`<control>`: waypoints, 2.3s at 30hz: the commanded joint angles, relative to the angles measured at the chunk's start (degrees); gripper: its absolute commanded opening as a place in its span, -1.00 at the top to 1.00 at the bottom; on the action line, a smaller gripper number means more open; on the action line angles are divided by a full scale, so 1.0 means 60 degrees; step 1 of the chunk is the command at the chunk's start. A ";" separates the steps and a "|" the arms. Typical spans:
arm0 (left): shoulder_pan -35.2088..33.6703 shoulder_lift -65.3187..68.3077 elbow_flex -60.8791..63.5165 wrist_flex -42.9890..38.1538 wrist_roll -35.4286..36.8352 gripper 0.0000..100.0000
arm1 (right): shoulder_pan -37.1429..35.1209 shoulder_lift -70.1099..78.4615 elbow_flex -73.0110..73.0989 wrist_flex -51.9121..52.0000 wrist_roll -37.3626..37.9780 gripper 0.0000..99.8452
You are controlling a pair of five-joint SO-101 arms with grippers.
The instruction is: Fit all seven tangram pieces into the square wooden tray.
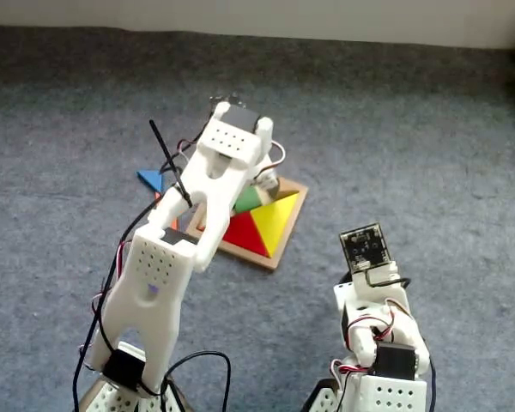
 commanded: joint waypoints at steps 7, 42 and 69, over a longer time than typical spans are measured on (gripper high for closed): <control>0.0315 -0.0125 -0.0520 0.0396 -0.0029 0.40 | 0.0125 -0.0110 0.1209 -0.0198 -0.0029 0.87; -0.0227 -0.2249 0.1502 0.0703 -0.0103 0.40 | 0.0125 -0.0110 0.1209 -0.0198 -0.0029 0.87; -0.0491 -0.0857 0.1824 0.0249 -0.0850 0.40 | 0.0125 -0.0110 0.1209 -0.0198 -0.0029 0.87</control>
